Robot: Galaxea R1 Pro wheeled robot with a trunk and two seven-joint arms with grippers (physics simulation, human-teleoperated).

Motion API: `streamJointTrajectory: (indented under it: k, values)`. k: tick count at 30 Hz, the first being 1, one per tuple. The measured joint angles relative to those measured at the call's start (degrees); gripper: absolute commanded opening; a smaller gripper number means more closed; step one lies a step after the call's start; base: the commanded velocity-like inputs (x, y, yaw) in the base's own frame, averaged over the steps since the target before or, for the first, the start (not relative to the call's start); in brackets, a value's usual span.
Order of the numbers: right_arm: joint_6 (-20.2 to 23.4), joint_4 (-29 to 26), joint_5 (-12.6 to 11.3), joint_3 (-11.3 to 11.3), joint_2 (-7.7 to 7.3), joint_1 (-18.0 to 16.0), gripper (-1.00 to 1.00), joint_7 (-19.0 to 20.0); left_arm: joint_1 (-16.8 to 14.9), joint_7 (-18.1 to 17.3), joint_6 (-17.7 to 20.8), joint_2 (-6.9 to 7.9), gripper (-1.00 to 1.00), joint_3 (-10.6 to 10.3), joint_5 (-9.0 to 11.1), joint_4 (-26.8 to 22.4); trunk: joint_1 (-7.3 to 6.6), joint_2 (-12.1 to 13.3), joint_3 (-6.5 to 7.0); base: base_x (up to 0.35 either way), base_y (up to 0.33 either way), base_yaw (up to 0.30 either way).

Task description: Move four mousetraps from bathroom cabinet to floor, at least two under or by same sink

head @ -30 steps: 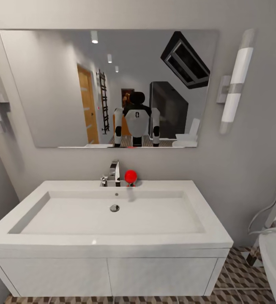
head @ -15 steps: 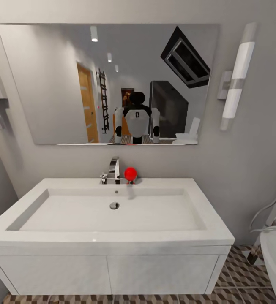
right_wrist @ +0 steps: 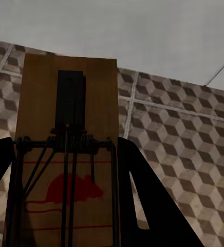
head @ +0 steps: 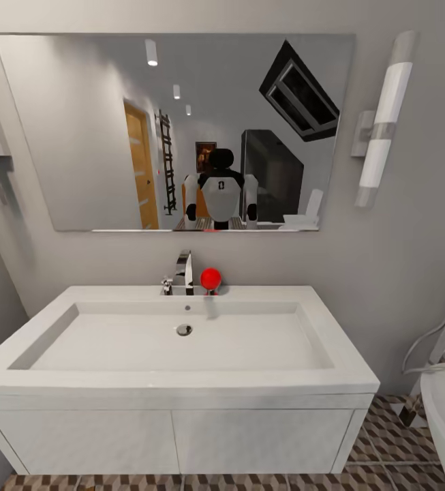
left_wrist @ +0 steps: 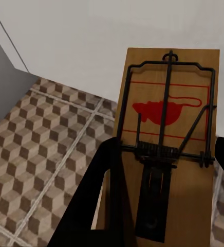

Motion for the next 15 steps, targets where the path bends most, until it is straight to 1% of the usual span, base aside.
streamJointTrajectory:
  k: [15]
  values:
    - [0.0, 0.0, 0.0, 0.0, 0.00, 0.0, -1.00, 0.0, 0.0, 0.0, 0.0, -0.03, -1.00, -0.1, 0.0, 0.0, 3.30, -6.0, -2.69, 0.000, 0.000, 0.000]
